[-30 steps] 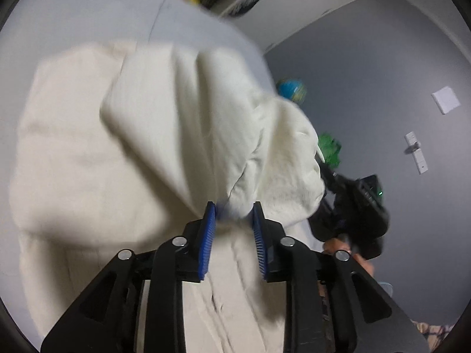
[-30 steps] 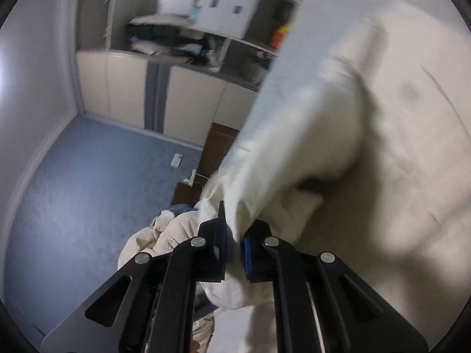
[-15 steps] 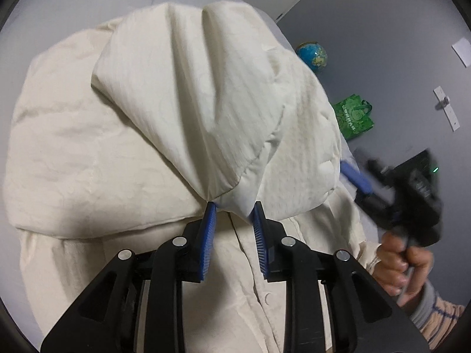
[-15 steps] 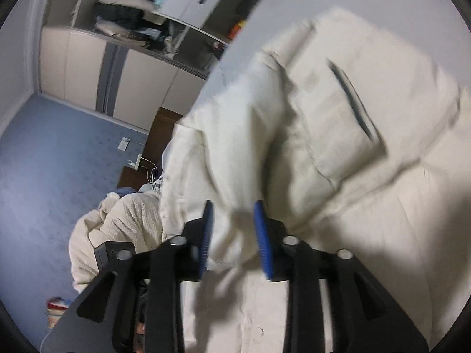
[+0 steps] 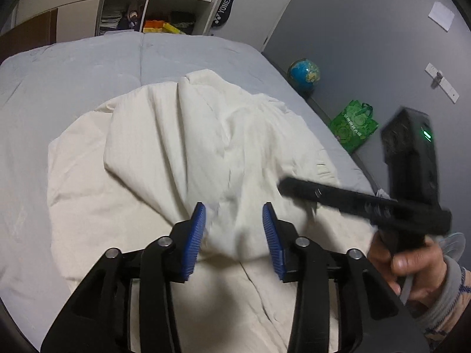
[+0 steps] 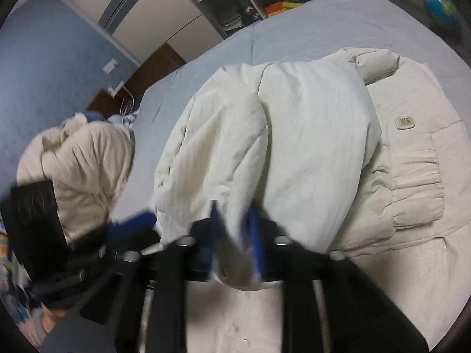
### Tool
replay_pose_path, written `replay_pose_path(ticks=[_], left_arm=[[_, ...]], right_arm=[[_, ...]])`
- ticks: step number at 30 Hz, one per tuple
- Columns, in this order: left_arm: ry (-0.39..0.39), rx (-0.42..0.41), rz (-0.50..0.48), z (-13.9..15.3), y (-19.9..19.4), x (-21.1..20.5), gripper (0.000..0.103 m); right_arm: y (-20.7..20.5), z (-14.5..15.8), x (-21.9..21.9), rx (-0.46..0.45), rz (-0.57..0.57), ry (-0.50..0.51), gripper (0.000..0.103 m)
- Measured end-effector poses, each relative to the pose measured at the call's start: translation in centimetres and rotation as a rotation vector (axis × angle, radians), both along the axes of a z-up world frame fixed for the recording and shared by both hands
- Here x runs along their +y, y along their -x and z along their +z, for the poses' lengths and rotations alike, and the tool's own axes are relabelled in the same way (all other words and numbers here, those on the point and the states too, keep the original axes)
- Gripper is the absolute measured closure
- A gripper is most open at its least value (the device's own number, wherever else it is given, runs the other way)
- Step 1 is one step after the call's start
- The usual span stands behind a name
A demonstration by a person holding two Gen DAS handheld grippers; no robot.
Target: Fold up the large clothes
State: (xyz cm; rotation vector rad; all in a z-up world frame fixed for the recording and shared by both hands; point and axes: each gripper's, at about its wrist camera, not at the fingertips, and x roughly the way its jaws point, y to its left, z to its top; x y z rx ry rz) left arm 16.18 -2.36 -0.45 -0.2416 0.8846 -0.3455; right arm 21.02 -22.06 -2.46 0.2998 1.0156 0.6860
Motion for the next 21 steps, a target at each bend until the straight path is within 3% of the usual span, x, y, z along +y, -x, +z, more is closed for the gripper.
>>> replay_pose_path(ticks=[2,4,7,13,21], left_arm=[[-0.02,0.032,0.007,-1.2,-0.9,0.0,0.087],[-0.023,0.065,0.024,-1.9,-1.5,1.0,0.091],[0.049,0.15,0.044,-3.9,-1.0,3.3,0.091],[0.087,0.262,0.068,-8.1,-0.6,5.1,0.09],[0.03,0.259,0.074,-9.1,-1.0,4.4,0.089]], right_arm=[[0.7,-0.5,-0.2,-0.019,-0.007,-0.003,0.095],[1.2,-1.2,-0.9,-0.016,-0.023,-0.008,0.096],[2.1,-1.9,-0.9,-0.04,0.009,0.017,0.096],[3.6,-6.1,-0.7,-0.039,0.072,0.137,0.096],[3.4,-7.7,-0.4,-0.045,0.084,0.195,0.096]])
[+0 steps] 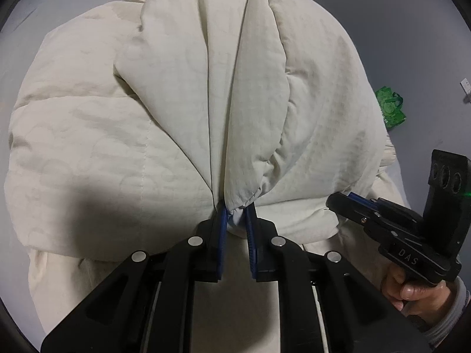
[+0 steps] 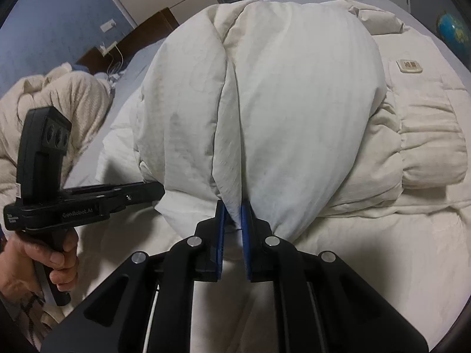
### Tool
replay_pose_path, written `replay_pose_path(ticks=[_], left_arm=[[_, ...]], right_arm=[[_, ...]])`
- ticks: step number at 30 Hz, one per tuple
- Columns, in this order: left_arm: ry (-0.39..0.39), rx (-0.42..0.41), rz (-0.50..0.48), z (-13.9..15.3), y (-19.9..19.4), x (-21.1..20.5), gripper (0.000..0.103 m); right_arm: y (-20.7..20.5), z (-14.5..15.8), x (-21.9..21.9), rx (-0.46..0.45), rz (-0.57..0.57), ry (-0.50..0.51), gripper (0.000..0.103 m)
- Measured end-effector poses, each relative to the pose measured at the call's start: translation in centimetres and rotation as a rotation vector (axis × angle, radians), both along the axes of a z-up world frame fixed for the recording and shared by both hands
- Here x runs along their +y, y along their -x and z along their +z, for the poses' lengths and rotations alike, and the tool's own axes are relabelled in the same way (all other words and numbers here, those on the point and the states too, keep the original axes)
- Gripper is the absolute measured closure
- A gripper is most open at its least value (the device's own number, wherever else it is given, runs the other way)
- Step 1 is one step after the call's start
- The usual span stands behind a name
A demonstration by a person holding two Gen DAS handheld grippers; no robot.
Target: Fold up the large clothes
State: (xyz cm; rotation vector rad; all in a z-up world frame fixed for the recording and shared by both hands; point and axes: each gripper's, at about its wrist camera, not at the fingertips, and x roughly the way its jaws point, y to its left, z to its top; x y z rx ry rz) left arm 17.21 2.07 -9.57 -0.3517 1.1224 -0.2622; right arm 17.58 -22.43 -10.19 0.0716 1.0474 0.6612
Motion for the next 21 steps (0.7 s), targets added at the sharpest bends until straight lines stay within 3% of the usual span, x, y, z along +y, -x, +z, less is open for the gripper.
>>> replay_pose_path(ticks=[4,8,9,10,11,15,21], left_arm=[[-0.005,-0.006,0.0,0.2,-0.9,-0.3,0.088],[0.058,-0.008,0.011,0.7,-0.4,0.1,0.085],[0.069,-0.009,0.006,1.0,-0.2,0.2,0.079],[0.066,-0.003,0.002,1.5,0.0,0.3,0.054],[0.056,0.002,0.003,1.6,0.2,0.3,0.041],[0.018,-0.012,-0.021,2.3,1.5,0.8,0.03],[-0.043,-0.029,-0.005,3.5,4.2,3.8,0.027]], right_arm=[[0.0,-0.1,0.5,-0.007,0.0,0.037,0.096],[0.4,1.0,1.5,-0.01,0.012,0.037,0.092],[0.6,1.3,1.4,-0.011,0.019,0.039,0.091],[0.8,1.8,1.1,-0.011,0.029,0.039,0.089],[1.0,2.3,0.6,-0.017,0.036,0.036,0.084],[2.0,5.0,-2.0,-0.049,0.045,-0.005,0.056],[2.3,7.7,-6.9,-0.042,0.004,-0.021,0.046]])
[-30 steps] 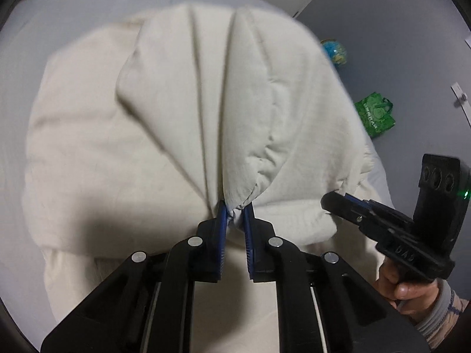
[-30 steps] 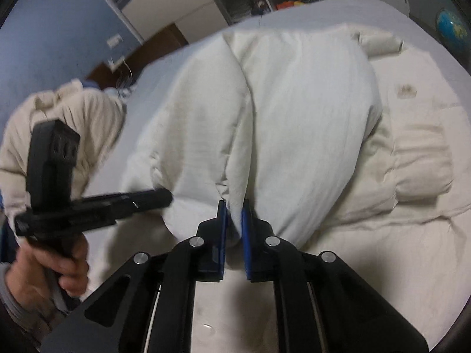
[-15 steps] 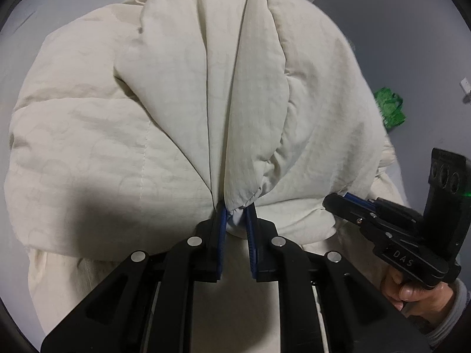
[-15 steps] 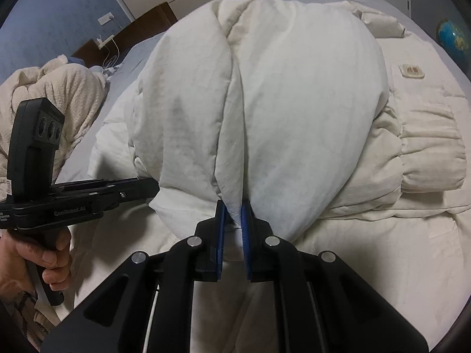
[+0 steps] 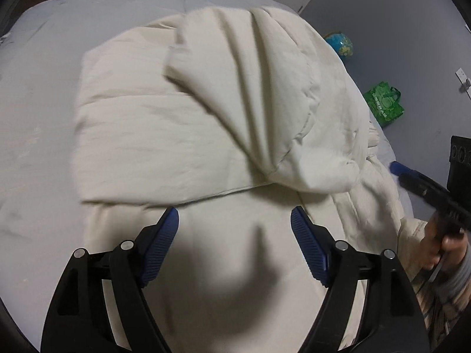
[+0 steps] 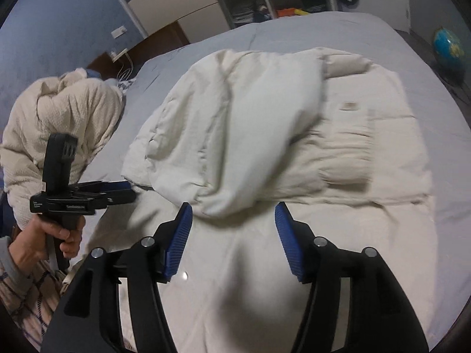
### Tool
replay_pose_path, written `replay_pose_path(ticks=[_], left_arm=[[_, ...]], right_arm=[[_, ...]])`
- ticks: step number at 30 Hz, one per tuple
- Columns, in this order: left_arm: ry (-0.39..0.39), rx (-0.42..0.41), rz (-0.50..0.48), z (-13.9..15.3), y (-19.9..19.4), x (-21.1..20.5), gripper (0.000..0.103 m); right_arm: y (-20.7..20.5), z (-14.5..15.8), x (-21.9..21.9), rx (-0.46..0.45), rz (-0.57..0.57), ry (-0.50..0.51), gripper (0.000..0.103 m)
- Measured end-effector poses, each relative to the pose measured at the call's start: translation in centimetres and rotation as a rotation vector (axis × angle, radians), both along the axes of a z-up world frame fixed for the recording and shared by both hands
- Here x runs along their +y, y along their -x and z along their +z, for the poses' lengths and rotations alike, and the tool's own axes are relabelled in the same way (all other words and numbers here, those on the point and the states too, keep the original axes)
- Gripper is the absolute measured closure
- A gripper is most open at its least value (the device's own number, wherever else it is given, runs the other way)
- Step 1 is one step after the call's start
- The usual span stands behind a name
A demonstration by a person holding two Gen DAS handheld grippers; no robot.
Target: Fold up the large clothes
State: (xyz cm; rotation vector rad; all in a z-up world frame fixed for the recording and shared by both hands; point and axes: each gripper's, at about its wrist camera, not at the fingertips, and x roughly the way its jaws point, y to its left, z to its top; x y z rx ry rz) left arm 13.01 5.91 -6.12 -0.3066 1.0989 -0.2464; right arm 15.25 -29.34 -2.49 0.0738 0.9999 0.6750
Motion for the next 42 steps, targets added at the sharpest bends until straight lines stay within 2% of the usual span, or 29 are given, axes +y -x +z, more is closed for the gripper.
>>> replay_pose_path(ticks=[6,11,15,19,24,26,30,32,38,42], left_arm=[[-0.003,0.009,0.082,0.9,2.7,3.6,0.024],[0.029,0.084,0.207,0.9,6.4,7.0,0.024],[0.019,0.125,0.232,1.3,9.2,7.8,0.023],[0.043,0.221,0.244,-0.4,12.3,7.7,0.021],[0.039,0.309,0.265,-2.3,13.6,7.8,0.021],[0.067,0.357,0.262,-3.2,14.1,7.9,0.022],[0.143,0.401,0.221,-4.1,14.4,6.8,0.023],[0.151,0.414,0.205,-4.2,14.4,6.3,0.023],[0.156,0.44,0.142,-4.5,14.6,4.5,0.023],[0.155,0.437,0.122,-4.5,14.7,4.1,0.023]], right_arm=[[-0.5,1.0,-6.4,0.07,-0.081,-0.017,0.036],[-1.1,0.8,-11.0,0.136,-0.176,0.001,0.035],[-1.1,0.6,-13.5,0.149,-0.208,0.038,0.035],[-0.6,0.3,-15.9,0.16,-0.243,0.042,0.035],[0.2,-0.5,-18.3,0.195,-0.289,0.05,0.035],[0.5,-0.7,-18.8,0.204,-0.289,0.066,0.035],[1.2,-1.2,-19.9,0.235,-0.277,0.092,0.035],[1.5,-1.5,-20.5,0.249,-0.283,0.087,0.035],[2.1,-3.9,-22.5,0.401,-0.282,0.015,0.035],[2.3,-5.8,-23.2,0.52,-0.258,-0.103,0.035]])
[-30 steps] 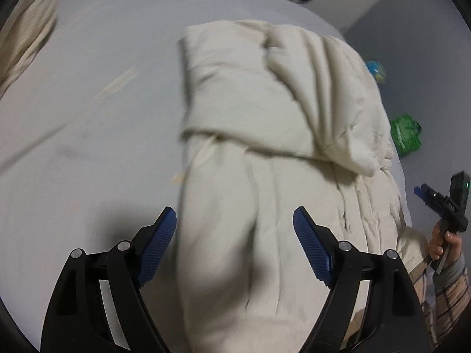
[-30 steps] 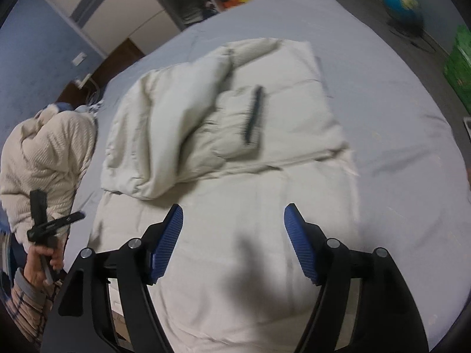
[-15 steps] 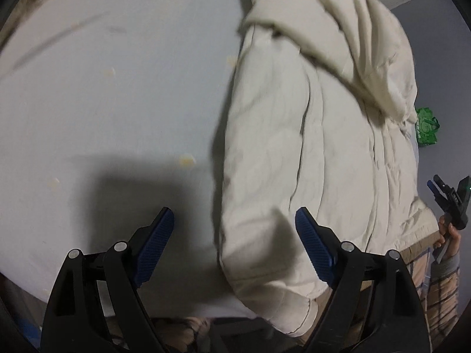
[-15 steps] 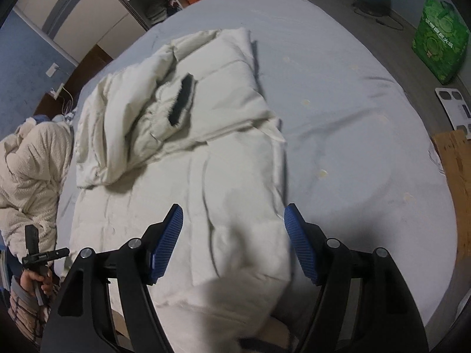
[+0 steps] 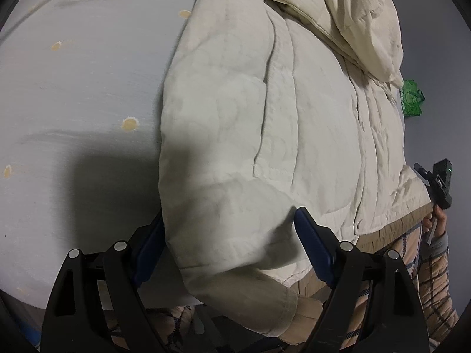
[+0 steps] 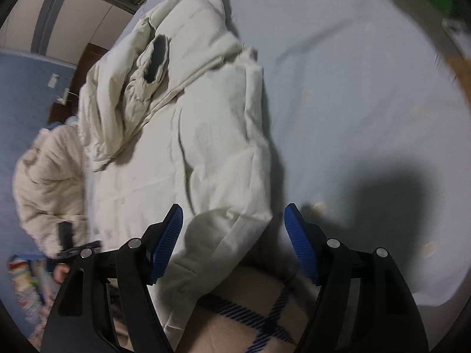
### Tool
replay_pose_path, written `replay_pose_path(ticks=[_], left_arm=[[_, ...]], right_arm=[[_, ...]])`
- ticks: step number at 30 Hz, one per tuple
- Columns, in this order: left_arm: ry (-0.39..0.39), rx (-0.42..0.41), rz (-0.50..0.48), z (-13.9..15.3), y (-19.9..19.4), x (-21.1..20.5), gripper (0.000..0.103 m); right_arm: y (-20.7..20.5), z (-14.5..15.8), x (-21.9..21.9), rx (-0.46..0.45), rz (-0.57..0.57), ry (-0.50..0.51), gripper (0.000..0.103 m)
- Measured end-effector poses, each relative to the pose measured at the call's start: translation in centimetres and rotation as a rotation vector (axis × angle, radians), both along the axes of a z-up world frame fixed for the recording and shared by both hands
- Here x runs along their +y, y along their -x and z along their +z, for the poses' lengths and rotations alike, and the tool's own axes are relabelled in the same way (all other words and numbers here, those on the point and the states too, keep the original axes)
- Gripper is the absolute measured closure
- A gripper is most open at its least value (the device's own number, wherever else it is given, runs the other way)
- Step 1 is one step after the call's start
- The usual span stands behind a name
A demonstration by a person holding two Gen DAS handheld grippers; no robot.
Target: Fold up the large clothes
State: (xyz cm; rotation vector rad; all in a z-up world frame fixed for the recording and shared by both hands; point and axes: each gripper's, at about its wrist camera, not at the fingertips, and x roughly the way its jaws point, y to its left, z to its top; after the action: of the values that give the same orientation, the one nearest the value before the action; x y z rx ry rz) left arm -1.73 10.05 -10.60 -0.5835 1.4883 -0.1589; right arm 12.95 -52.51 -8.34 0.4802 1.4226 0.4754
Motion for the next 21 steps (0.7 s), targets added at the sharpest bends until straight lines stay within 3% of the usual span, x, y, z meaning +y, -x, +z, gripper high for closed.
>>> replay_pose_path(ticks=[3,5,7,8,9,11,14,18,21], left_arm=[[0.009,-0.002,-0.017,0.0,0.2,-0.3,0.029],[0.024,-0.004,-0.023,0.0,0.2,-0.2,0.044],[0.048,-0.01,-0.035,0.2,0.2,-0.4,0.071],[0.049,-0.023,-0.047,0.4,0.2,-0.6,0.077],[0.054,-0.036,-0.057,0.6,0.2,-0.7,0.085],[0.057,-0.084,-0.077,1.4,0.2,-1.1,0.087],[0.111,-0.121,-0.092,2.3,0.0,-1.5,0.086],[0.11,-0.037,-0.143,0.7,0.1,-2.9,0.072],[0.098,-0.037,-0.183,0.7,0.1,-3.5,0.072]], right_arm=[[-0.1,-0.8,0.5,0.035,0.022,-0.055,0.035],[-0.3,-1.2,1.0,0.052,0.031,-0.084,0.035],[-0.6,-1.6,1.5,0.058,0.042,-0.113,0.036],[-0.7,-1.6,1.7,0.05,0.049,-0.12,0.041],[-0.7,-1.4,2.1,0.036,0.063,-0.121,0.053],[-0.7,-1.0,2.5,0.014,0.075,-0.119,0.063],[-0.4,-0.2,2.9,-0.005,0.101,-0.14,0.064],[-0.2,-0.6,2.7,0.038,0.136,-0.104,0.062],[0.1,-0.8,2.6,0.044,0.154,-0.108,0.062]])
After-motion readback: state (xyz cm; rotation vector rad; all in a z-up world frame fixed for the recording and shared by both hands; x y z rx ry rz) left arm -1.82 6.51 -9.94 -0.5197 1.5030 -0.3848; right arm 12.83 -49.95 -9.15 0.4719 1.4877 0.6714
